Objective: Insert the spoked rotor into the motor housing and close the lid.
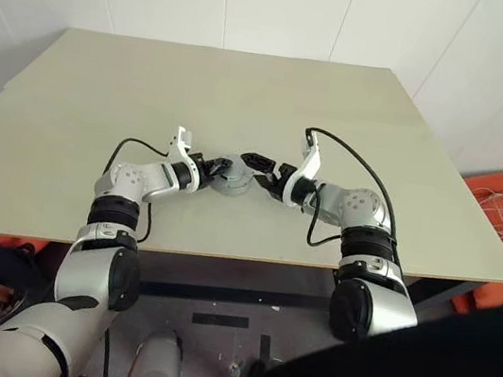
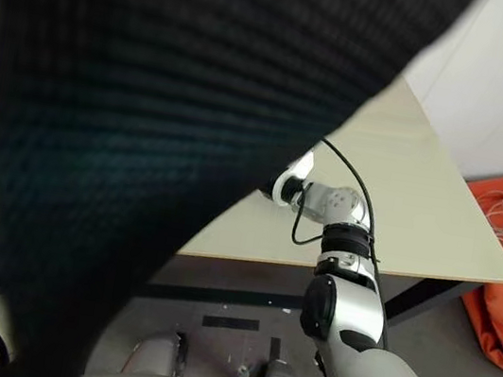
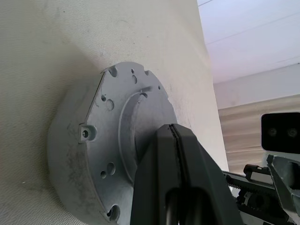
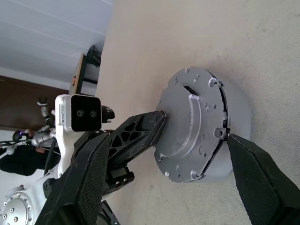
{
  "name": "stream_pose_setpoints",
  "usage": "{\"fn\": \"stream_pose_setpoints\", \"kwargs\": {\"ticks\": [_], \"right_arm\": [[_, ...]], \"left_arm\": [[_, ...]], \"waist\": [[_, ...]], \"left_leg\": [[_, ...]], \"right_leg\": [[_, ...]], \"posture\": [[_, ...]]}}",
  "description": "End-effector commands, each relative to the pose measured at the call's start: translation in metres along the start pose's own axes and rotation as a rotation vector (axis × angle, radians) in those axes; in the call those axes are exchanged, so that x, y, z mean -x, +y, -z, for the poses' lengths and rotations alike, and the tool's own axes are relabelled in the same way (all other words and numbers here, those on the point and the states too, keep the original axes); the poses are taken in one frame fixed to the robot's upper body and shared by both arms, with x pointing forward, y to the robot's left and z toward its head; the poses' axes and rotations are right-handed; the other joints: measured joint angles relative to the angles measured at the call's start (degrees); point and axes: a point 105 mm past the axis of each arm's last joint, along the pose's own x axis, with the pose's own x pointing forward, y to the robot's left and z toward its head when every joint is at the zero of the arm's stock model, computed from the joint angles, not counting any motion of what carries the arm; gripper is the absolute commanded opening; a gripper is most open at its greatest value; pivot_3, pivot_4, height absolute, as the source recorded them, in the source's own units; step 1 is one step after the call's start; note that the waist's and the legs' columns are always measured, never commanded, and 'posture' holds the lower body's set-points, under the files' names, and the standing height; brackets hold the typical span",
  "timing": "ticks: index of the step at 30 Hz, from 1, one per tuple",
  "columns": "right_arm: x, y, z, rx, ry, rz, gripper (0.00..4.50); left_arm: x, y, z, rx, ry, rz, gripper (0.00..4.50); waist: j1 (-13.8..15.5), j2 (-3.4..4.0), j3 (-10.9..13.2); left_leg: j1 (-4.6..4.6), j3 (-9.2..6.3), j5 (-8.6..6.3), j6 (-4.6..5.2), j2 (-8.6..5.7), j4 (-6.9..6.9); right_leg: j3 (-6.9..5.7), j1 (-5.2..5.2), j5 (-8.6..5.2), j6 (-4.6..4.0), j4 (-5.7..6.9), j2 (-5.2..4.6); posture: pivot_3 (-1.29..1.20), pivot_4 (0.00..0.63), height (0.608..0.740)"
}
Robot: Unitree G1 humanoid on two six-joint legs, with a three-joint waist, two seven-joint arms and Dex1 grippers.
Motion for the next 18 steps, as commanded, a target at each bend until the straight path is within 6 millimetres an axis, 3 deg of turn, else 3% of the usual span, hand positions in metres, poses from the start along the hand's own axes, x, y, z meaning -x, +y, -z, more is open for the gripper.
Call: {"fn": "stream_pose_setpoints", "kwargs": {"ticks": [1,9,18], "right_arm": [[-0.004,-0.001,0.004,0.072,0.008,0.022,4.48],[0.001,-0.014,-0.001,0.110,0.002,0.061,4.48],[-0.024,0.005,0.016,0.072,0.019,0.005,4.48]], "left_arm": [[0.001,0.005,0.001,-0.015,0.009,-0.030,0.00],[0.001,0.005,0.001,-0.017,0.005,-0.029,0.00],[0.002,0.005,-0.001,-0.025,-0.002,-0.032,0.00]], "waist": [[0.0,0.00,0.0],[0.4,0.00,0.0],[-0.1,0.00,0.0]], "left_leg": [[0.02,0.00,0.03,-0.06,0.00,-0.05],[-0.02,0.01,0.06,-0.10,-0.03,-0.16],[0.07,0.00,0.07,-0.12,0.00,-0.18]], "right_leg": [[0.00,0.00,0.00,0.00,0.00,0.00],[-0.01,-0.04,0.00,0.00,-0.03,0.00],[0.00,-0.01,0.00,0.00,0.01,0.01]], "posture": [[0.00,0.000,0.740],[0.00,0.000,0.740],[0.00,0.000,0.740]]}}
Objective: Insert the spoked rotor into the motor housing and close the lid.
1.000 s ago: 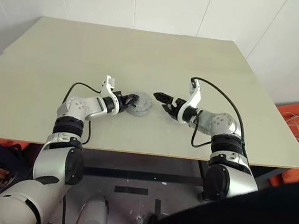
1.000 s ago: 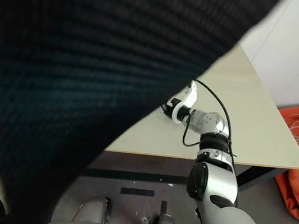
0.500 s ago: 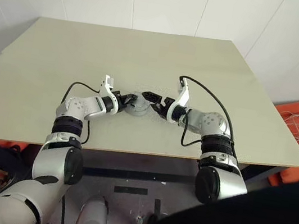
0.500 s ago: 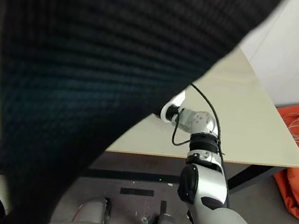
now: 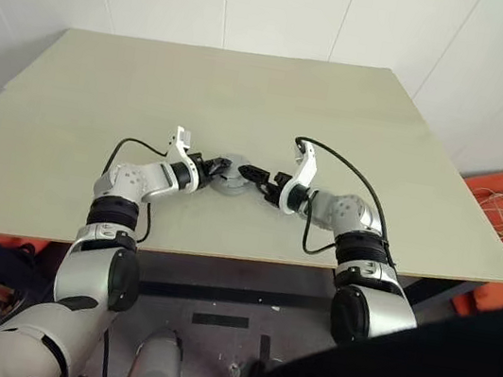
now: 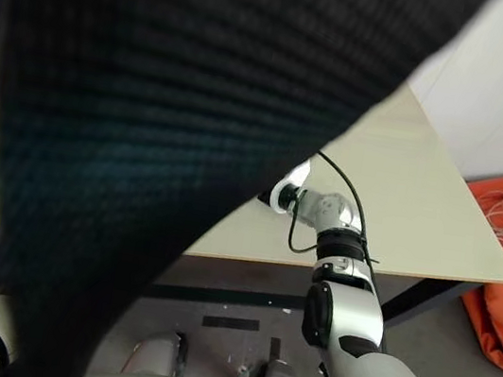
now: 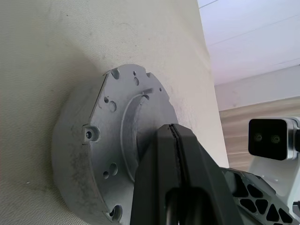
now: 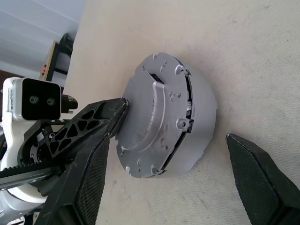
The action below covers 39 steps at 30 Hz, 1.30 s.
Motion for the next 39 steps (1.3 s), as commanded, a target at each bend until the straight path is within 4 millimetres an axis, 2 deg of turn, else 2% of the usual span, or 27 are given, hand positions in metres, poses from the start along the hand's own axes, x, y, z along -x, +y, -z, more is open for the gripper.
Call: {"fn": "stream_pose_setpoints", "kwargs": {"ticks": [1,10,17,28,39], "right_arm": [[-0.014,0.022,0.001,-0.004,0.001,-0.059,4.48],[-0.032,0.046,0.003,-0.048,-0.002,-0.123,4.48],[-0.037,0.060,0.002,-0.094,-0.005,-0.178,4.48],[-0.036,0.065,-0.002,-0.128,-0.014,-0.206,4.48],[-0.034,0.057,-0.007,-0.114,-0.038,-0.169,4.48]], "left_arm": [[0.002,0.004,0.000,-0.022,0.007,-0.029,0.00],[0.005,0.006,-0.002,-0.021,0.001,-0.035,0.00],[0.005,0.007,-0.003,-0.024,-0.006,-0.041,0.00],[0.005,0.008,-0.005,-0.036,-0.011,-0.052,0.00],[0.019,0.029,-0.010,-0.026,-0.038,-0.124,0.00]], "waist": [[-0.1,0.00,0.0],[-1.0,-0.01,0.0],[-1.4,-0.01,0.0],[-1.5,-0.01,0.0],[-1.5,-0.01,0.0]], "left_leg": [[0.01,0.00,0.00,0.00,0.00,-0.02],[0.18,0.01,0.04,-0.07,0.04,-0.18],[0.15,0.02,0.06,-0.09,0.03,-0.37],[0.13,0.04,0.07,-0.10,0.04,-0.38],[0.15,0.04,0.09,-0.13,0.04,-0.38]], "right_leg": [[0.00,0.00,0.00,0.00,0.00,0.00],[0.07,-0.03,0.01,-0.02,0.03,0.09],[0.09,-0.13,-0.02,-0.09,-0.01,0.10],[0.08,-0.15,-0.04,-0.12,0.00,0.13],[0.07,-0.13,-0.04,-0.13,0.02,0.13]], "posture": [[0.00,0.000,0.740],[0.00,0.000,0.740],[0.00,0.000,0.740],[0.00,0.000,0.740],[0.00,0.000,0.740]]}}
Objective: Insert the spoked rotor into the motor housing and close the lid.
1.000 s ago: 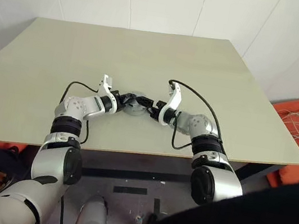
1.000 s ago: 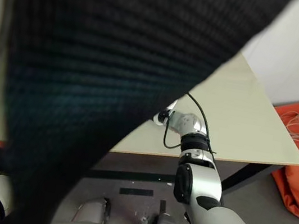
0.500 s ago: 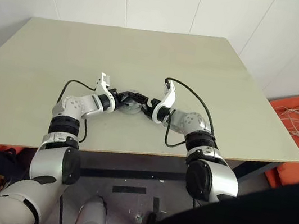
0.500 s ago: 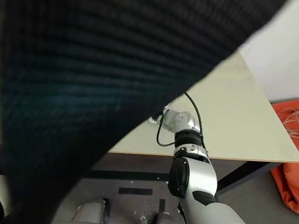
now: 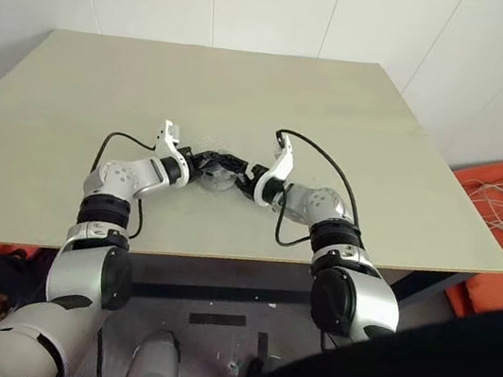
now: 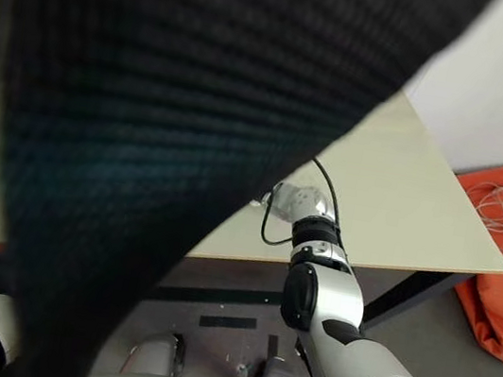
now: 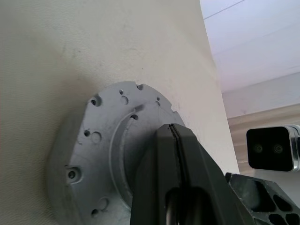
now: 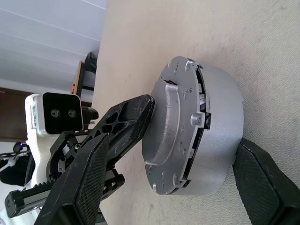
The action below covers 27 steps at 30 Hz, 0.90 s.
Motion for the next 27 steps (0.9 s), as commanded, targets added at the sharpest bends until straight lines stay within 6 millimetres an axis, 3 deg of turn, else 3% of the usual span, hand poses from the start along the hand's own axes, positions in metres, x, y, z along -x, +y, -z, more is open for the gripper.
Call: {"fn": "stream_pose_setpoints", "kwargs": {"ticks": [1,27], "right_arm": [[-0.009,0.033,-0.008,0.027,-0.013,-0.095,4.48],[-0.019,0.033,0.009,0.047,0.024,-0.081,4.48]], "left_arm": [[0.005,0.019,0.010,0.005,0.034,-0.081,0.00],[0.008,0.021,0.007,-0.008,0.021,-0.094,0.00]], "waist": [[0.0,0.00,0.0],[-0.1,0.00,0.0]], "left_leg": [[0.00,0.00,0.00,0.00,0.00,0.00],[0.16,-0.01,0.02,-0.04,0.00,0.00]], "right_leg": [[0.00,0.01,0.00,0.00,0.00,0.00],[0.00,0.12,0.00,0.00,0.03,0.00]], "posture": [[0.00,0.000,0.740],[0.00,0.000,0.740]]}}
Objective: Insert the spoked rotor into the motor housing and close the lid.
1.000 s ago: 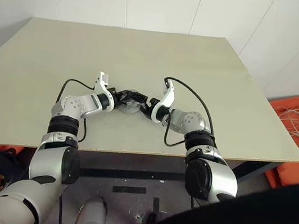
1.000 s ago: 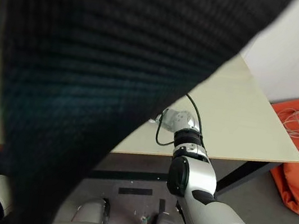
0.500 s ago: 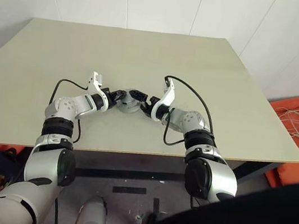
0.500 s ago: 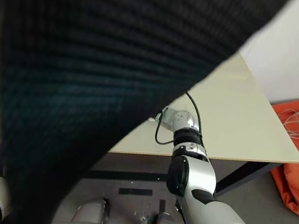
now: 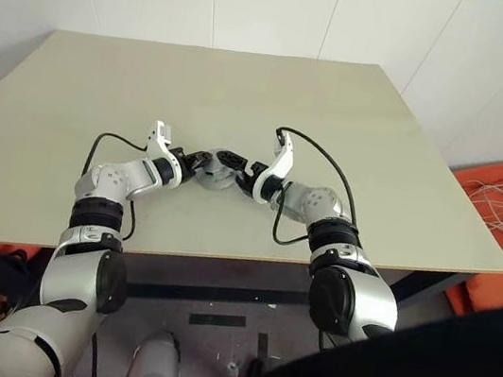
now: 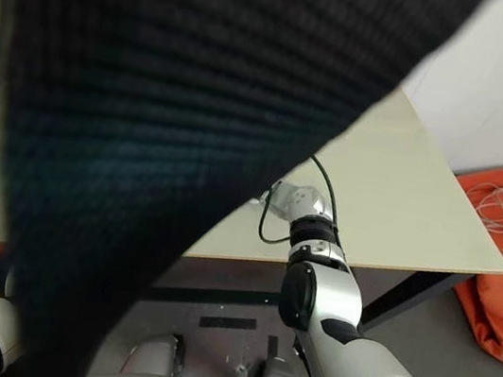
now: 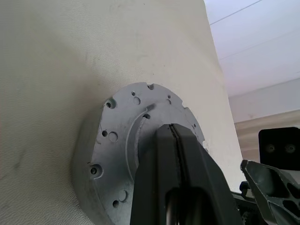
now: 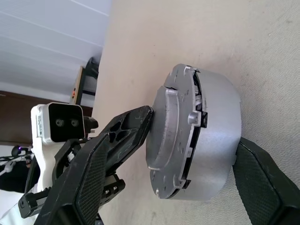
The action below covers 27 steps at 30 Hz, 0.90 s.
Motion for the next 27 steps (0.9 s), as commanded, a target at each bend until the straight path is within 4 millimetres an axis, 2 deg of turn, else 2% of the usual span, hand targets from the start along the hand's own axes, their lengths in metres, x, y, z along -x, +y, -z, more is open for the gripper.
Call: {"fn": "stream_pose_setpoints", "kwargs": {"ticks": [1,11,15,19,21,27], "right_arm": [[-0.015,0.030,0.010,0.041,0.046,-0.077,4.48],[-0.018,0.032,0.016,0.055,0.063,-0.079,4.48],[-0.019,0.034,0.014,0.043,0.047,-0.089,3.59],[-0.018,0.039,0.007,0.027,0.025,-0.117,2.20],[-0.018,0.040,0.006,0.032,0.023,-0.123,2.06],[-0.017,0.040,0.003,0.033,0.008,-0.120,2.04]], "left_arm": [[0.002,0.015,0.010,0.004,0.038,-0.068,0.00],[0.003,0.015,0.009,0.004,0.032,-0.068,0.00],[0.002,0.015,0.009,0.003,0.033,-0.067,0.00],[0.002,0.014,0.009,0.001,0.032,-0.067,0.00],[0.001,0.014,0.008,0.000,0.032,-0.066,0.00],[0.001,0.013,0.009,-0.003,0.032,-0.063,0.00]], "waist": [[-0.1,0.00,0.0],[-0.2,0.00,0.0],[0.0,0.00,0.0],[0.3,0.00,0.0],[0.6,0.01,0.0],[0.8,0.01,0.0]], "left_leg": [[0.01,0.00,0.00,0.00,0.00,0.00],[0.04,0.00,0.01,-0.01,0.00,-0.02],[0.01,0.00,0.00,0.00,0.00,-0.02],[0.01,0.00,0.00,-0.01,0.00,-0.02],[0.01,0.00,0.00,-0.01,0.00,-0.02],[-0.01,0.00,0.01,-0.01,0.00,-0.02]], "right_leg": [[0.00,0.00,0.00,0.00,0.00,0.00],[0.01,-0.01,0.00,-0.01,0.02,0.03],[0.02,0.01,0.00,-0.01,0.00,-0.01],[0.01,0.00,0.00,-0.01,0.01,-0.01],[0.00,0.02,0.00,0.00,0.01,-0.01],[0.00,0.00,0.00,0.00,0.00,-0.02]], "posture": [[0.00,0.000,0.740],[0.00,0.000,0.740],[0.00,0.000,0.740],[0.00,0.000,0.740],[0.00,0.000,0.740],[0.00,0.000,0.740]]}}
